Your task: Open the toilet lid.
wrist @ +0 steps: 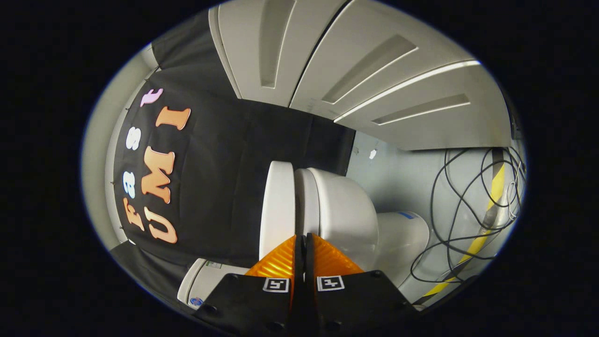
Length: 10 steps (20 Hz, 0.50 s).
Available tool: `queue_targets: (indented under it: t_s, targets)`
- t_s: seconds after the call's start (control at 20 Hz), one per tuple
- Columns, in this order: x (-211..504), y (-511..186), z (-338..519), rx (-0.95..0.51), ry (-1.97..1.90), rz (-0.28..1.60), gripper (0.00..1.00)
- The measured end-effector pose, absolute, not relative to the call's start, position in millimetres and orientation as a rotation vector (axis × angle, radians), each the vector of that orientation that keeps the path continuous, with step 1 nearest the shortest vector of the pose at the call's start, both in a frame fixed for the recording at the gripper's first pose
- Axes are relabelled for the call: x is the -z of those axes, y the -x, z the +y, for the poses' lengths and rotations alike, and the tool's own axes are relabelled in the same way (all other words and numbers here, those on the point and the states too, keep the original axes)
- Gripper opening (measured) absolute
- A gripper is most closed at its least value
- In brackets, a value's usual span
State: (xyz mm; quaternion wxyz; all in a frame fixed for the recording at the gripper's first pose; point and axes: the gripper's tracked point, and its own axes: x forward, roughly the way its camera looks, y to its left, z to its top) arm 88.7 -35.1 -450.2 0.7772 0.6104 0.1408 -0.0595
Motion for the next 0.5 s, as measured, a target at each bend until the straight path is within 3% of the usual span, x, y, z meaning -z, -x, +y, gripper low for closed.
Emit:
queue_targets:
  t_s: [0.5]
  targets:
    - [441.4,-89.5,-34.8,0.135,-1.336,0.301,0.08]
